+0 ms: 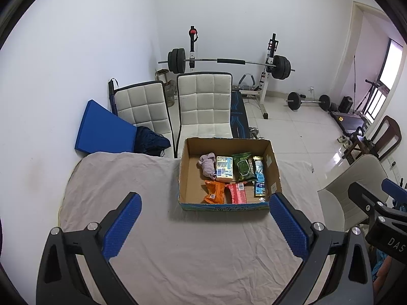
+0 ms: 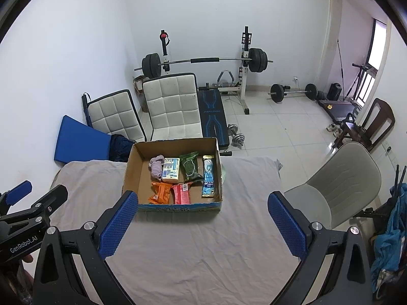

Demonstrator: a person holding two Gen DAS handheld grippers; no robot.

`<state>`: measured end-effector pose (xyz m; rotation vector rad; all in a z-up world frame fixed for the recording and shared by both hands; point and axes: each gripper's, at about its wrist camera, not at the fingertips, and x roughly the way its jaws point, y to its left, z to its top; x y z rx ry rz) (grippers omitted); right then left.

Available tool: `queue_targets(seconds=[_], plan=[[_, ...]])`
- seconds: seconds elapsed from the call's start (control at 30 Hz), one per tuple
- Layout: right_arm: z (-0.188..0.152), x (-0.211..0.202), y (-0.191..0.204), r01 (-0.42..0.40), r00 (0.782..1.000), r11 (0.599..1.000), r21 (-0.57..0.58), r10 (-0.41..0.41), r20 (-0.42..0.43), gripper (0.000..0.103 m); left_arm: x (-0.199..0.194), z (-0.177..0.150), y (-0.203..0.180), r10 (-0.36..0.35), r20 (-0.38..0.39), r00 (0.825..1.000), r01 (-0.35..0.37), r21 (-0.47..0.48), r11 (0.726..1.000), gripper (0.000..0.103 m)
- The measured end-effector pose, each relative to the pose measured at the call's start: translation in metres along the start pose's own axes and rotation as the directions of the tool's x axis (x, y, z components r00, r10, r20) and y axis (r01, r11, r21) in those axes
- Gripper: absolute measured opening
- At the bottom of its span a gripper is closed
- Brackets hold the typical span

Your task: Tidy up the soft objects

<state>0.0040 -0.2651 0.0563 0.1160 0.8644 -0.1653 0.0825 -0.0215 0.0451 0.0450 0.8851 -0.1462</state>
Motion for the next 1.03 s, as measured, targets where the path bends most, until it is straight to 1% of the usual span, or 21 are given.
queue_targets(seconds=[0.47, 0.87, 1.03], plan=[[-0.005, -0.004, 0.000, 0.011, 1.000, 1.000, 0.009, -0.011, 0.010, 0.103, -0.001, 0.001, 0.001, -0.004, 0.007, 1.000, 0.004, 0.002, 1.000, 0.103], [-0.003, -0.009, -0.002, 0.014, 1.000, 1.000, 0.014, -0.014, 0.012, 0.103, -0.003, 0.003, 0.005, -0.006, 0.006, 1.000, 0.006, 0.001, 1.000, 0.103], [-0.002, -0.010, -0.001, 0.018, 1.000, 1.000, 0.013, -0.018, 0.015, 0.103, -0.004, 0.005, 0.010, -0.005, 0.018, 1.000, 0.005, -0.005, 1.000, 0.103]])
